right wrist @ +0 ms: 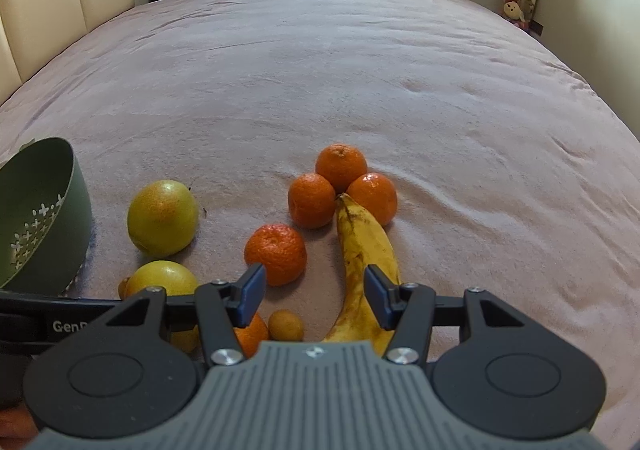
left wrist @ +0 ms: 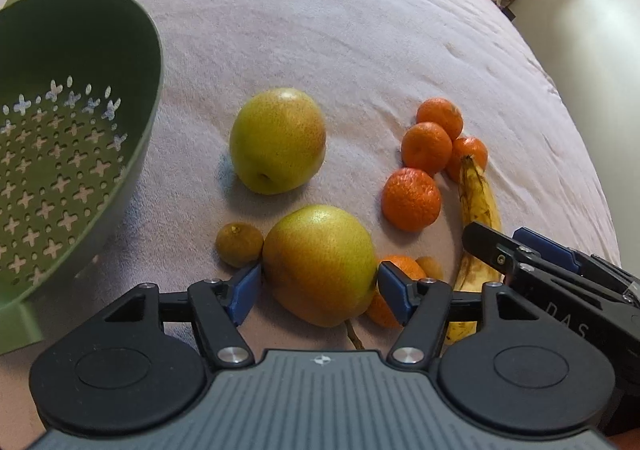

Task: Organize fruits
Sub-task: 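Move the left tool to the reddish pear and close on it while the right tool approaches the yellow pear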

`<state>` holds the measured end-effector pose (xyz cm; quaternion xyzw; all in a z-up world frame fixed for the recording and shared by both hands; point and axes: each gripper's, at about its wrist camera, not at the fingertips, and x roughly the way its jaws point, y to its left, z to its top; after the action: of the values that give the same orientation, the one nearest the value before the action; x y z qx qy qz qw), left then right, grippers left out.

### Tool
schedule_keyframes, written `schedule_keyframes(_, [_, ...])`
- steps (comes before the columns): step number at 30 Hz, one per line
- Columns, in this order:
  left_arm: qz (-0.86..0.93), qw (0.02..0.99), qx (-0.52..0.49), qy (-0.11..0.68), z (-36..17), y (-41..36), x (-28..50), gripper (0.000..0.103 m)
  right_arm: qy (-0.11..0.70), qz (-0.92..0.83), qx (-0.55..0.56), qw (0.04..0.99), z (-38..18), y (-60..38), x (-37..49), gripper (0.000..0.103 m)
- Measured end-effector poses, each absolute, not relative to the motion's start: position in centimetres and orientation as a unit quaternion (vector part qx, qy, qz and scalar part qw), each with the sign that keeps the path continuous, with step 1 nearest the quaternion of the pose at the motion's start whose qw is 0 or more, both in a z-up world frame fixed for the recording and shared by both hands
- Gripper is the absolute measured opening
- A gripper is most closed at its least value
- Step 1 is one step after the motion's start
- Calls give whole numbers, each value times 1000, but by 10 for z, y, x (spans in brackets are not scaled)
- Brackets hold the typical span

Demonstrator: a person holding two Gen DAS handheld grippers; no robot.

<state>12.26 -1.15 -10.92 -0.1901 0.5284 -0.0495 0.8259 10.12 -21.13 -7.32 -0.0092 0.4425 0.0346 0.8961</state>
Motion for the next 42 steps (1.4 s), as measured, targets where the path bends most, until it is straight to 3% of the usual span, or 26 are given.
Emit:
schedule_keyframes(19, [-53,824,-178,535,-103,-3,124,73,449,34,-32,892,-77,-201,103,54])
schedule_keyframes(32, [-29,829,-149,539,-78,15,107,73,441,94,-79,889,-70,-176,113,57])
schedule_keyframes(42, [19,824,-184,536,-78,28,99,73,438,175,-118,874,-73,-144,146,57])
